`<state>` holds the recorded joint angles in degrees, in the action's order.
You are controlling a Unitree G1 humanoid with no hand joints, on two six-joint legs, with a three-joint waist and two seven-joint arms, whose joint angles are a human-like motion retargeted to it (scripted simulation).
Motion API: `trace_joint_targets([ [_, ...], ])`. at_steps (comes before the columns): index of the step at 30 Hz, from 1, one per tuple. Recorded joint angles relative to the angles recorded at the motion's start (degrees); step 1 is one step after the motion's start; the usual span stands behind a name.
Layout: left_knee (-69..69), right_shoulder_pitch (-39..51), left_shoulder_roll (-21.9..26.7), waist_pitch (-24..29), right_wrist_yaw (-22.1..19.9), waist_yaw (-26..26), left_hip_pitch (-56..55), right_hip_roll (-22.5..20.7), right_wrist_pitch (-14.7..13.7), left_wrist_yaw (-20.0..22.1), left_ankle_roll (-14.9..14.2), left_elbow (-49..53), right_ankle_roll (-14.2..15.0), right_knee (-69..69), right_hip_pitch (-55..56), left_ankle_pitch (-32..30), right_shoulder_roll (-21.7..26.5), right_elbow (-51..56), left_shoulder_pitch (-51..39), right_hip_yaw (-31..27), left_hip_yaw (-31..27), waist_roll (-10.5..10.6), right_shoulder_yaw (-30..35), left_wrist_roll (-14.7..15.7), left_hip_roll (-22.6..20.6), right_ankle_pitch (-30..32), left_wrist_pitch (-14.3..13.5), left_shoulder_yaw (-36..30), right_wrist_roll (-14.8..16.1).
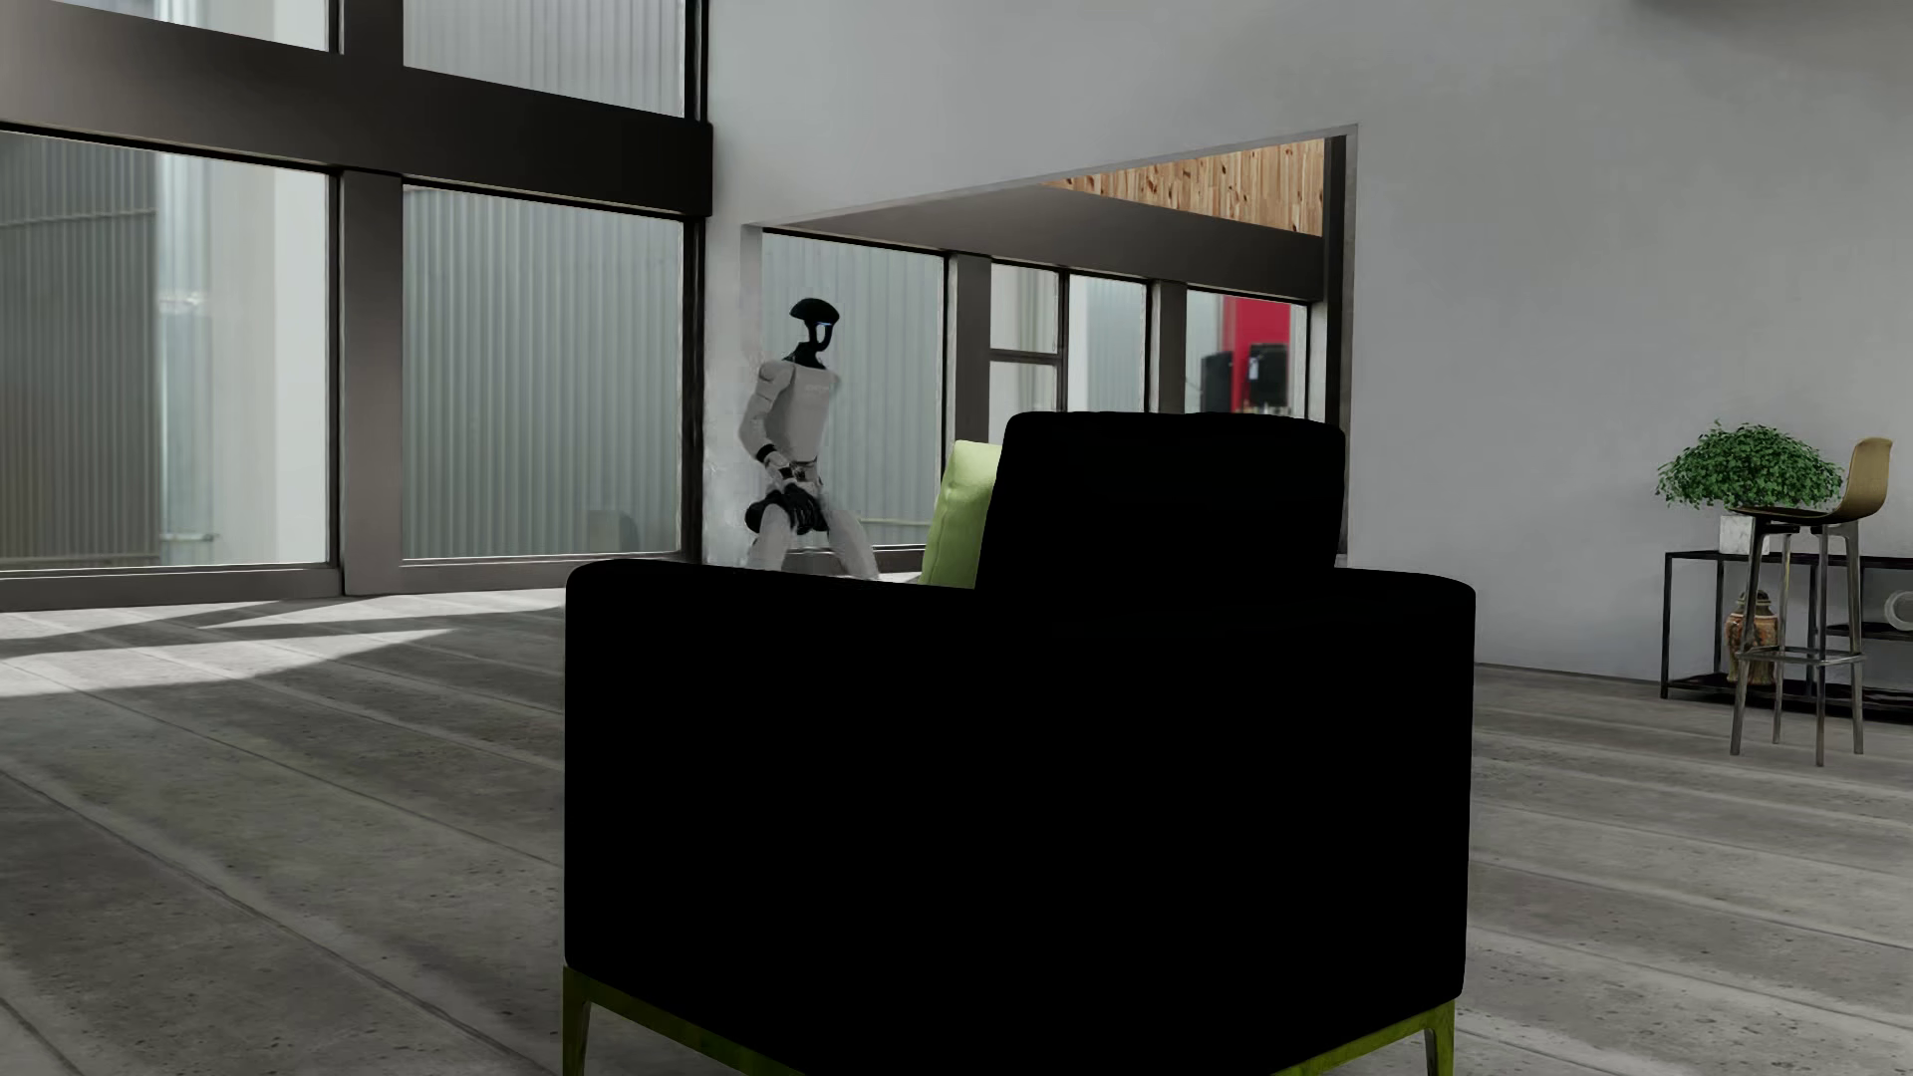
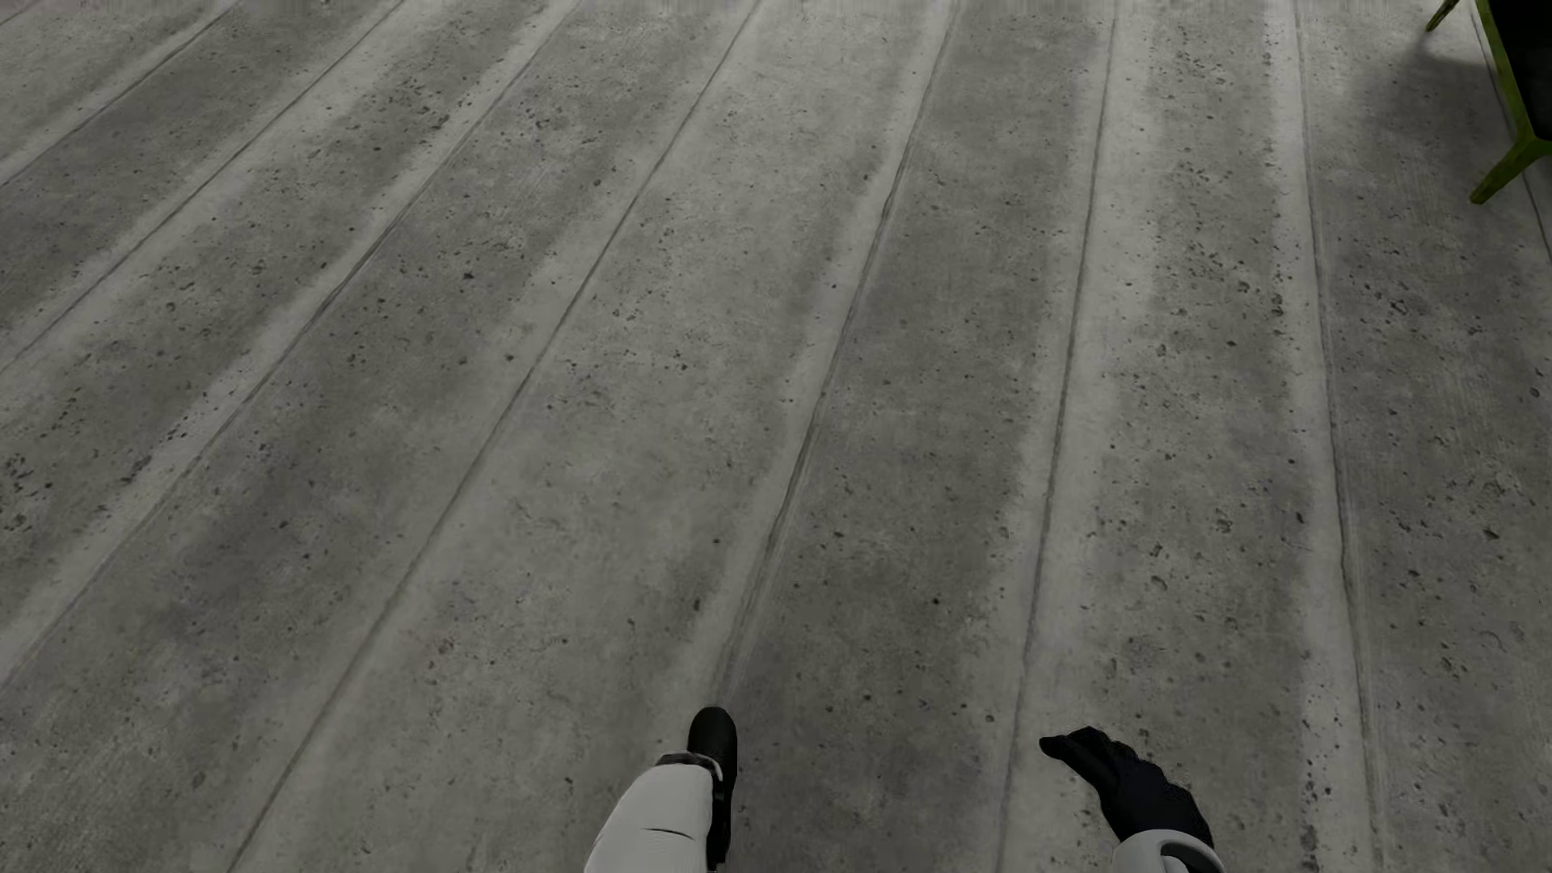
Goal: Walk towards the sofa
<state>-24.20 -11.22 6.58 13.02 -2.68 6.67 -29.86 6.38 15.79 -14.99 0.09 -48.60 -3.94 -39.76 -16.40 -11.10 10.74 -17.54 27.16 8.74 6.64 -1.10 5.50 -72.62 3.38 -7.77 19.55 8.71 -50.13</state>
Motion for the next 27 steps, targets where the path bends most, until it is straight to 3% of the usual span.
trace_joint_targets([
  [2, -8.1, -0.6, -2.1, 0.8, 0.0, -0.5, 3.4, 9.8, 2.4, 0.3, 1.5, -0.1, 1.8, -23.1, 8.9, 9.6, -2.1, -7.8, -4.3, 3.8, 2.2, -2.4, -2.1, -3.8, -2.3, 11.5, -2.3, -2.0, -0.6],
  [4, -4.7, -1.8, -3.5, 0.9, 4.7, -1.9, 11.6, 11.7, 2.7, 2.8, 1.3, 0.4, -0.4, -35.1, 21.4, 14.2, -4.3, -14.7, -13.0, 2.7, 3.0, -4.2, -3.2, -7.9, -4.8, 5.3, -4.5, -4.8, 1.0],
  [5, -1.7, -3.3, -4.8, 0.6, 7.4, -2.8, 15.8, 12.0, 1.5, 5.5, 1.0, 1.3, 1.8, -36.3, 27.3, 15.4, -4.9, -16.6, -17.5, 3.4, 2.8, -4.6, -2.2, -8.2, -5.7, 5.5, -5.0, -5.0, 0.3],
  [6, 1.6, -5.6, -6.5, 0.1, 10.6, -3.9, 19.9, 11.4, -0.5, 8.1, 0.8, 2.8, 1.8, -35.0, 32.9, 16.4, -4.7, -16.5, -22.1, 3.8, 2.6, -4.8, -1.5, -6.4, -6.5, 5.7, -5.7, -4.3, -1.0],
  [8, 6.1, -10.0, -8.9, -1.0, 14.5, -6.2, 27.1, 10.0, -4.3, 12.1, 0.3, 7.2, 2.4, -24.8, 42.0, 19.1, -4.7, -14.5, -30.6, 5.0, 2.3, -4.6, -4.2, 0.7, -7.5, 4.6, -8.7, -4.1, -2.1],
  [10, 7.9, -13.6, -7.8, -1.8, 12.3, -8.1, 33.4, 8.6, -5.5, 14.6, -0.7, 11.2, 2.0, -3.4, 45.5, 23.3, -6.4, -12.9, -39.1, 7.6, 1.7, -4.6, -9.4, 7.7, -8.0, 5.3, -12.2, -7.6, -0.9],
  [11, 8.4, -15.0, -6.0, -2.0, 9.6, -8.8, 36.3, 6.5, -5.2, 15.9, -1.4, 12.7, 3.4, 11.6, 45.2, 25.6, -7.5, -12.9, -43.2, 7.7, 1.4, -4.7, -11.4, 9.4, -8.1, 5.5, -13.3, -10.4, -0.6],
  [13, 8.3, -17.1, -2.4, -2.4, 5.1, -9.1, 42.1, 3.6, -3.7, 16.6, -3.0, 14.1, 7.2, 32.2, 44.8, 28.8, -9.6, -14.7, -50.1, 9.2, 0.8, -4.5, -13.8, 10.5, -8.0, 2.2, -13.2, -15.8, -0.9],
  [14, 5.3, -17.4, -0.5, -2.5, 5.1, -9.0, 44.7, 3.7, -2.8, 16.7, -3.6, 14.6, 8.4, 30.5, 45.2, 29.4, -9.7, -16.6, -51.9, 11.3, 1.0, -4.3, -13.4, 10.3, -7.6, 2.3, -12.5, -17.7, -2.1],
  [16, -3.5, -16.6, 2.9, -2.3, 8.8, -9.0, 47.9, 3.7, -3.2, 17.0, -5.2, 15.9, -4.6, 19.5, 44.7, 22.9, -9.1, -21.3, -51.3, 13.6, 0.8, -3.2, -10.6, 10.5, -5.2, 10.9, -11.3, -19.6, -6.0],
  [17, -14.7, -16.0, 3.9, -2.0, 10.6, -9.1, 45.6, 3.6, -3.6, 17.8, -5.6, 16.4, -8.2, 11.7, 44.8, 16.5, -9.3, -22.9, -49.5, 14.0, 0.8, -2.3, -10.1, 11.3, -2.8, 10.7, -10.6, -19.6, -7.8],
  [18, -28.4, -15.3, 4.1, -1.7, 11.5, -9.3, 41.7, 3.1, -3.9, 18.6, -7.1, 16.0, -8.6, 5.2, 43.7, 9.7, -9.8, -23.5, -46.8, 14.1, 0.9, -1.3, -10.6, 12.3, 0.4, 5.2, -9.8, -19.3, -8.9],
  [19, -40.4, -14.5, 3.8, -1.5, 11.1, -9.3, 36.3, 1.6, -4.0, 18.9, -5.0, 14.5, -8.3, 2.4, 40.9, 3.6, -10.7, -23.2, -43.9, 14.4, -0.3, -0.2, -11.6, 13.3, 3.2, 0.7, -8.9, -18.7, -9.4],
  [21, -53.0, -12.1, 2.3, -1.4, 7.4, -8.9, 25.3, -2.8, -4.2, 17.9, -1.8, 8.7, -7.1, 4.4, 32.4, 8.6, -12.3, -20.7, -37.3, 13.7, -1.3, 1.6, -14.2, 14.5, 5.4, -4.3, -4.9, -16.8, -8.4],
  [22, -54.0, -10.6, 1.8, -1.6, 5.4, -8.3, 20.3, -5.4, -4.6, 16.5, -2.6, 5.7, -6.4, 7.3, 27.9, 8.8, -13.0, -19.0, -33.2, 12.1, -0.6, 2.1, -15.1, 14.3, 6.5, -5.4, -2.7, -15.9, -7.0],
  [24, -47.6, -7.7, 0.9, -2.1, 4.0, -7.1, 11.9, -9.8, -6.2, 13.8, -1.2, 0.9, -5.1, 12.8, 19.4, 9.3, -13.7, -15.0, -23.5, 7.0, 0.7, 2.6, -13.9, 13.2, 7.3, -7.7, -0.5, -15.3, -3.6],
  [26, -30.7, -3.9, 1.0, -2.7, 4.7, -5.8, 6.9, -12.2, -7.4, 8.7, 0.7, -2.4, -3.8, 16.1, 12.2, 10.1, -11.9, -11.7, -14.5, 1.0, 2.4, 2.9, -10.2, 10.5, 8.3, -11.3, -3.2, -16.7, -1.9],
  [27, -17.7, -2.1, 1.6, -2.9, 4.3, -5.1, 7.0, -12.9, -7.2, 3.4, 1.6, -5.2, -3.3, 17.6, 8.5, 9.4, -10.8, -9.7, -11.4, -1.6, 5.7, 3.1, -8.0, 7.4, 9.5, -13.2, -6.1, -18.7, -1.3],
])
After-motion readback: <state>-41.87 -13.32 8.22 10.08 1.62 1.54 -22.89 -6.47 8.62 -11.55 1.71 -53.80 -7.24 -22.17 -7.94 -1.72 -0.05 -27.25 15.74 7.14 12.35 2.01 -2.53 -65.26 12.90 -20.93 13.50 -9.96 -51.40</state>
